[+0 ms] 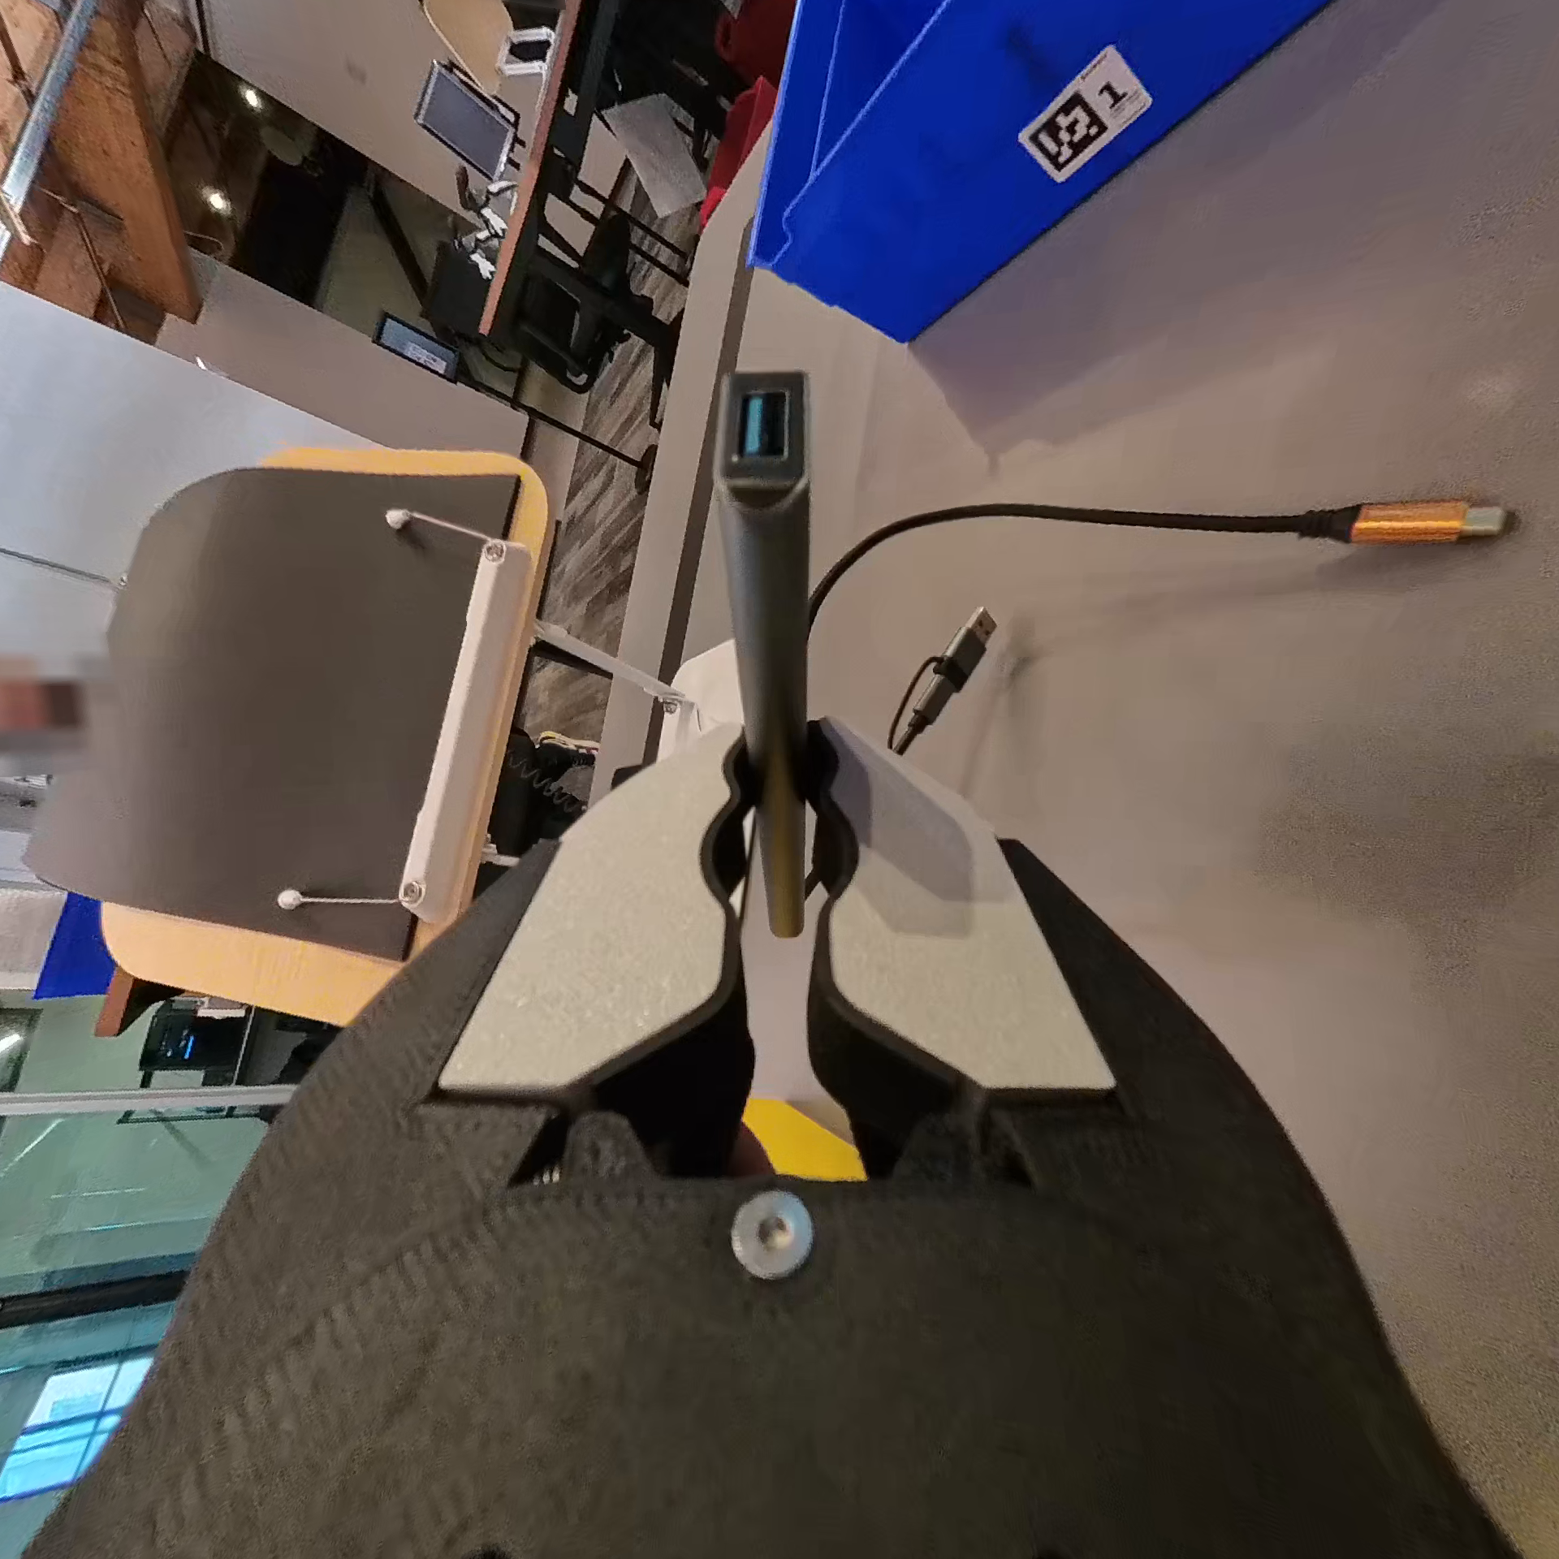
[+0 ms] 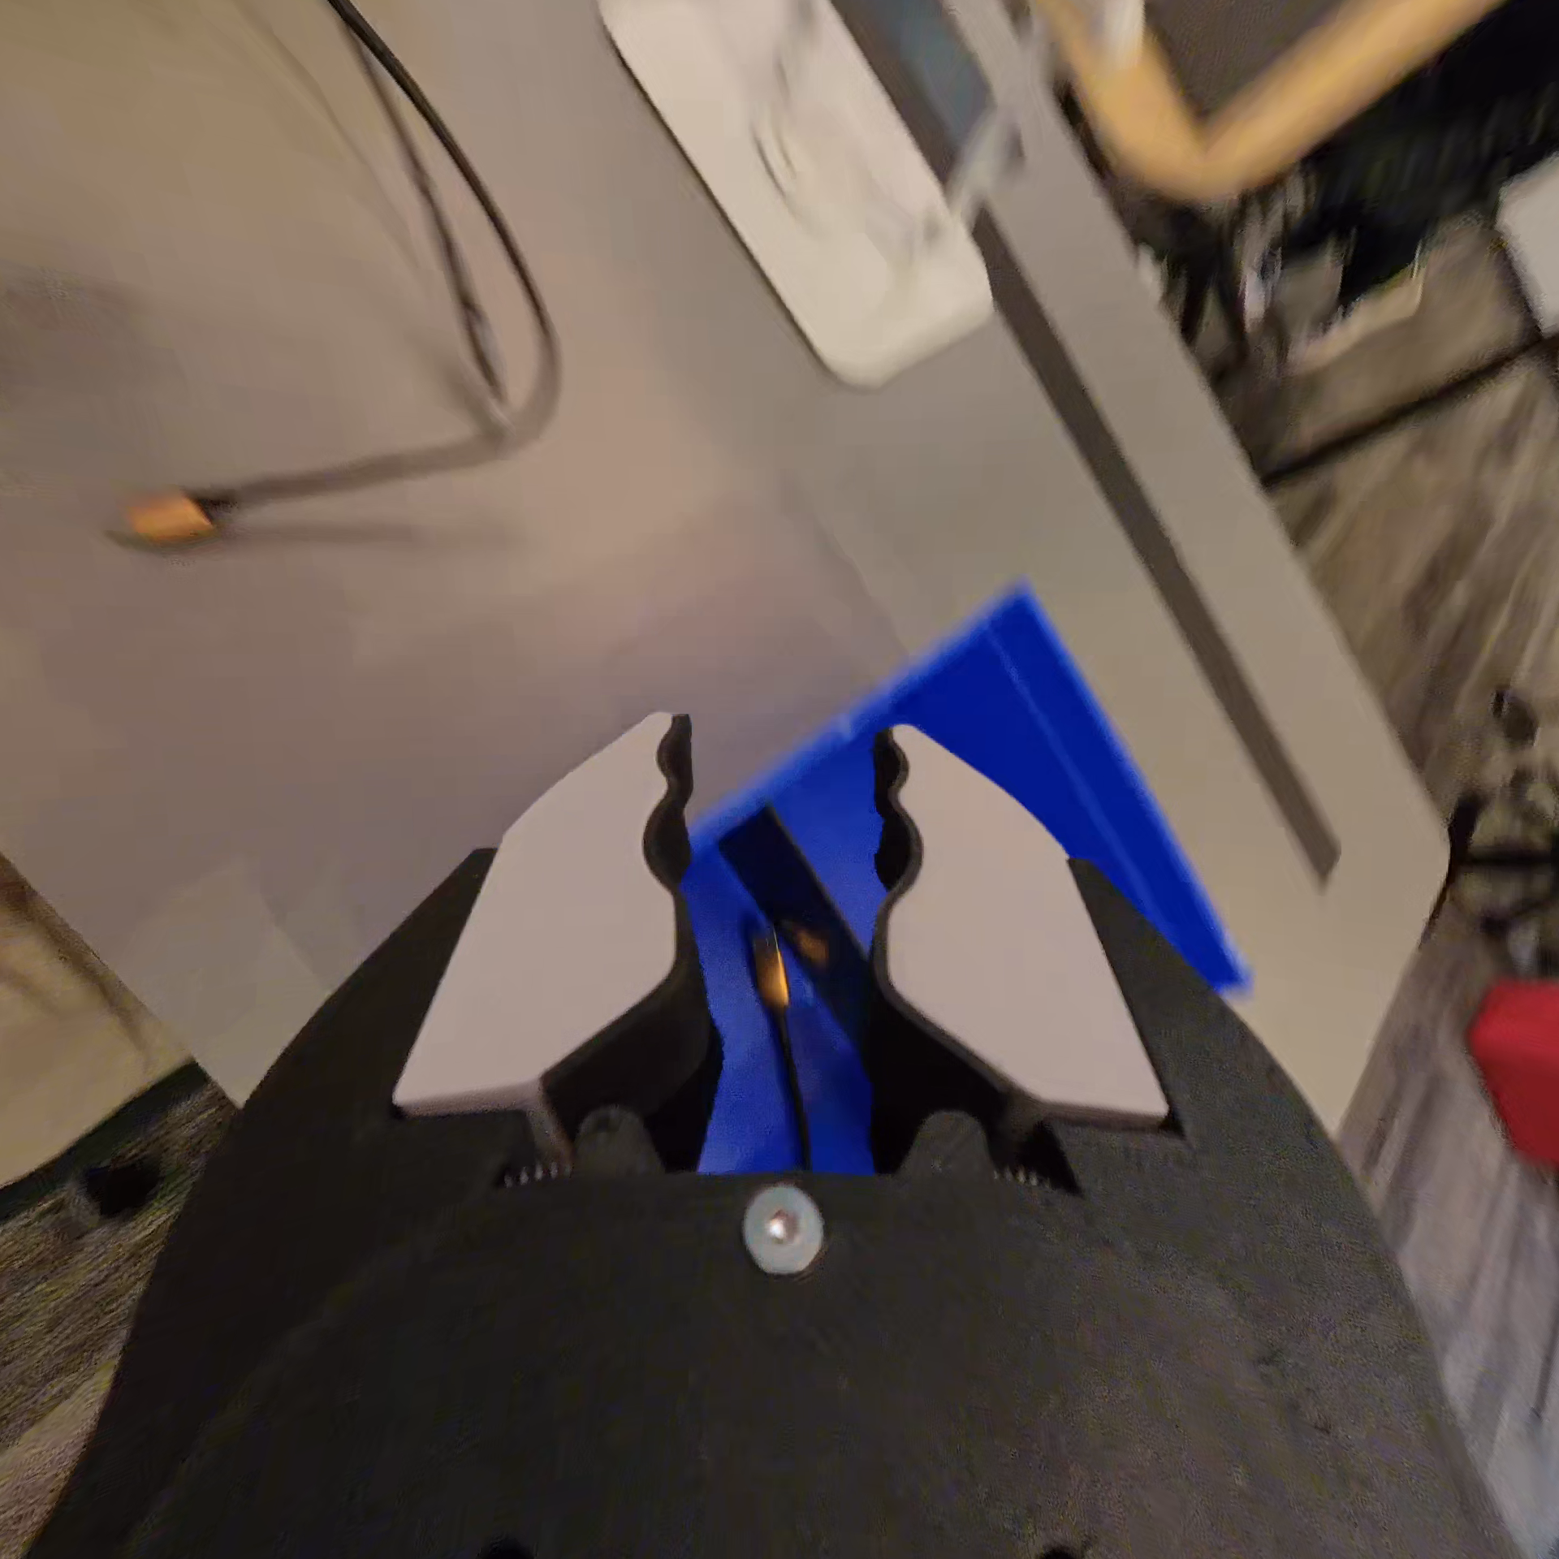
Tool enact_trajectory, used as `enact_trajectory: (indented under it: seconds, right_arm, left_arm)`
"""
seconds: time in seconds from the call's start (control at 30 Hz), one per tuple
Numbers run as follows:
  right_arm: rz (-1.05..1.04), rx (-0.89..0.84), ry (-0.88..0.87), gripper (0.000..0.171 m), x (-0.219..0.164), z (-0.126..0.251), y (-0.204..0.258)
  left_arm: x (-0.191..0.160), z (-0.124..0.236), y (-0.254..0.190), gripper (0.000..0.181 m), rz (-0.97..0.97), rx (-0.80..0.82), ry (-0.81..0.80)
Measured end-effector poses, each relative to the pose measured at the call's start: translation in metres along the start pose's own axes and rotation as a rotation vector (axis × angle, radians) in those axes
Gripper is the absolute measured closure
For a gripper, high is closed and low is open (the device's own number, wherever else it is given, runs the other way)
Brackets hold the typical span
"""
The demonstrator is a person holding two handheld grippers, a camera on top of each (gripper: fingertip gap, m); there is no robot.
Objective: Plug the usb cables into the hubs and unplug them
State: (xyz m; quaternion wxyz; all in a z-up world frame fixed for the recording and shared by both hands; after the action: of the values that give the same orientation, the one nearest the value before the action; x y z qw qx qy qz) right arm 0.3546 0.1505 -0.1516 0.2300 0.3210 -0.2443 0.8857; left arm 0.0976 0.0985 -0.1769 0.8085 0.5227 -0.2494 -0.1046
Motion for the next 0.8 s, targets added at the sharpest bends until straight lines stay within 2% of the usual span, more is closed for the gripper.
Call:
enact_trajectory:
  seconds: [0.03, 0.13, 0.2, 0.3, 0.43, 0.6, 0.8]
  right_arm:
    - [0.068, 0.024, -0.056, 0.130, 0.021, -0.003, 0.018]
    - [0.281, 0.074, -0.170, 0.134, 0.068, -0.025, 0.075]
    - [0.402, 0.108, -0.206, 0.138, 0.085, -0.045, 0.111]
    - [0.576, 0.083, -0.234, 0.140, 0.097, -0.074, 0.141]
    - [0.719, 0.034, -0.321, 0.148, 0.109, -0.089, 0.164]
    - [0.737, 0.039, -0.357, 0.161, 0.112, -0.096, 0.174]
    - [0.694, 0.084, -0.368, 0.164, 0.110, -0.092, 0.174]
  left_arm:
    - [0.003, 0.000, 0.000, 0.171, -0.002, 0.002, -0.007]
    - [0.012, 0.002, 0.001, 0.171, -0.003, 0.011, -0.036]
    - [0.020, 0.004, 0.000, 0.170, -0.009, 0.006, -0.060]
    - [0.030, 0.007, 0.000, 0.171, -0.020, 0.011, -0.089]
    - [0.042, 0.008, -0.002, 0.170, -0.030, 0.006, -0.127]
    - [0.052, 0.010, -0.006, 0.170, -0.027, -0.004, -0.163]
    - [0.060, 0.012, -0.006, 0.170, -0.001, -0.007, -0.205]
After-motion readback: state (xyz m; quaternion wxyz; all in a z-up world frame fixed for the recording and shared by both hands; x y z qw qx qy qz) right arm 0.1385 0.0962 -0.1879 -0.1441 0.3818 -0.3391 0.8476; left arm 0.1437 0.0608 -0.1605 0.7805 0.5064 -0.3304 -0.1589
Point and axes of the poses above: each gripper's, where its closed fingertips meet, z back along the fingers, x out of its top, y = z × x across the jaws, the point moved 1 cm from there along z, back along the fingers, and after that the axes turned 12 degrees about -z, right-handed, at the moved point
